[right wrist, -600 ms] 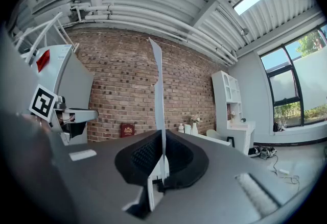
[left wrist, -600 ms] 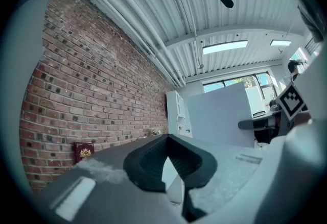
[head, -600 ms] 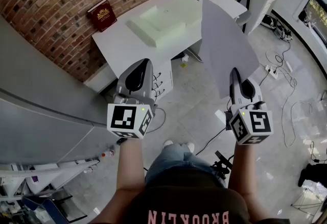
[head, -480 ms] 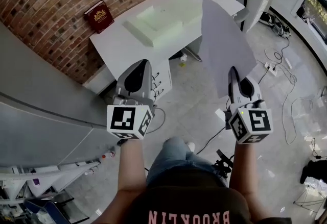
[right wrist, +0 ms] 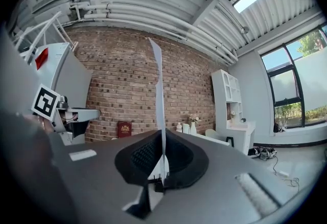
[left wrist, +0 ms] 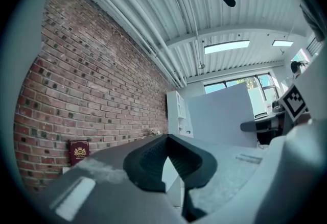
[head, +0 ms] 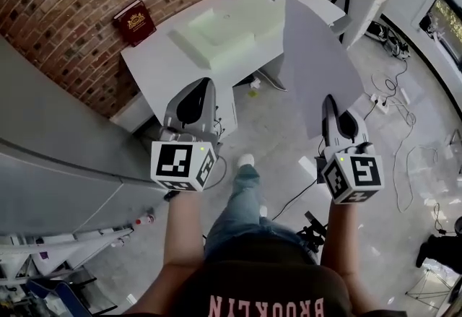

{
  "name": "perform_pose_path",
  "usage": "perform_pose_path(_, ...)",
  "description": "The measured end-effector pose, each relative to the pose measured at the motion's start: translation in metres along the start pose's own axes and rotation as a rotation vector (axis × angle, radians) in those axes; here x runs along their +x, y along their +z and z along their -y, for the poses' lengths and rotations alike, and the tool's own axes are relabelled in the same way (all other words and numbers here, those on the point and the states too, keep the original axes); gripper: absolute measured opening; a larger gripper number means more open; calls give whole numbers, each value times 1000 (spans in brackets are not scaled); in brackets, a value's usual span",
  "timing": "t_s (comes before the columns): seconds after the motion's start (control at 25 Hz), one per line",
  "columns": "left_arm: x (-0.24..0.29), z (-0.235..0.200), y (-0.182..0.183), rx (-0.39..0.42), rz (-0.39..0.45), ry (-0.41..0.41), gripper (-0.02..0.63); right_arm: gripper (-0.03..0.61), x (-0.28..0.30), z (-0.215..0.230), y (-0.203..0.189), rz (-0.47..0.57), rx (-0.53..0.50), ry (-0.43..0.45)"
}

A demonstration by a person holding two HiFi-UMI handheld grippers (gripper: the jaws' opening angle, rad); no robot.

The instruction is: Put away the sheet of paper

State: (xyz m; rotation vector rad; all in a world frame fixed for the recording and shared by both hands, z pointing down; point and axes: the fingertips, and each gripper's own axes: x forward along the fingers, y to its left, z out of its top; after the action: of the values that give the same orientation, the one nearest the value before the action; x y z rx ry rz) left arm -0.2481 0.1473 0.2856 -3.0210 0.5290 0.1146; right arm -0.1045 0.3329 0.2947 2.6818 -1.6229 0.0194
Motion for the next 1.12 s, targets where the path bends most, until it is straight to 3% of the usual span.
perform_pose_path(0.28, 53, -22, -10, -9, -3, 10, -5, 2, 50, 26, -1, 15, 15, -14)
perform_pose_path(0.64, 152, -64, -24, -15, -17, 24, -5, 2, 155, 62, -1, -4, 2, 16)
perform_pose_path(1.12, 268, -153, -36, -30, -35, 64, -5, 2, 309, 85, 7, -31, -9, 52)
